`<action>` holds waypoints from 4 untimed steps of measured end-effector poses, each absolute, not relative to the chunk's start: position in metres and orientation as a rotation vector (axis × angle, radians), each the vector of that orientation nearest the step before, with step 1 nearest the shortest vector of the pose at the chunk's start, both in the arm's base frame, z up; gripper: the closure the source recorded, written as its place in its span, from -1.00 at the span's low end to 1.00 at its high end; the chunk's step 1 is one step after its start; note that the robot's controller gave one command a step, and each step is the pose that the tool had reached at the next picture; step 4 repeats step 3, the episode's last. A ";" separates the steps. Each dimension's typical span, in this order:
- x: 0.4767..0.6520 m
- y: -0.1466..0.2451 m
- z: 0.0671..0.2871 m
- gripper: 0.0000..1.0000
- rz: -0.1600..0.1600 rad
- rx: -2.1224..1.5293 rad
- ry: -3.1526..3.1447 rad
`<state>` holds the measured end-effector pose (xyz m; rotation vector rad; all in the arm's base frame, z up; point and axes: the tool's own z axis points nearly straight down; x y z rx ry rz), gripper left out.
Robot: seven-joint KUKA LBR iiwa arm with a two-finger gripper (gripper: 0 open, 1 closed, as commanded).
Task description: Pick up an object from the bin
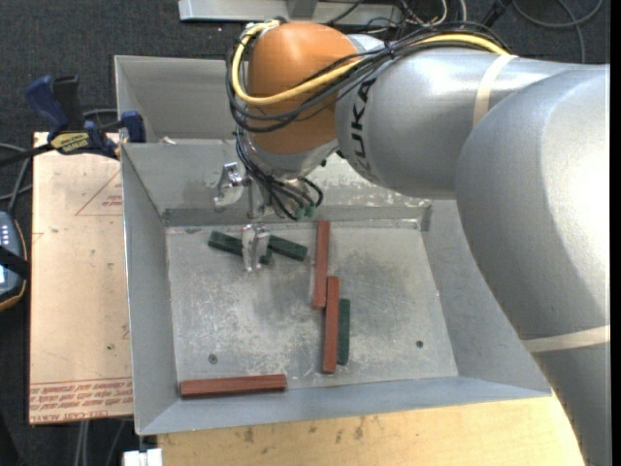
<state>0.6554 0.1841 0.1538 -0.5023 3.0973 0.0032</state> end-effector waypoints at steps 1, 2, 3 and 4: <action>0.660 0.151 0.079 1.00 0.007 -0.491 3.084; 0.660 0.151 0.079 1.00 0.007 -0.491 3.084; 0.640 0.153 0.254 1.00 0.002 -0.663 3.058; 0.640 0.153 0.254 1.00 0.002 -0.663 3.058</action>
Offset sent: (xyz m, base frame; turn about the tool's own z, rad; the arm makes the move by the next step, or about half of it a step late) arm 0.0000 0.0000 0.0000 0.0000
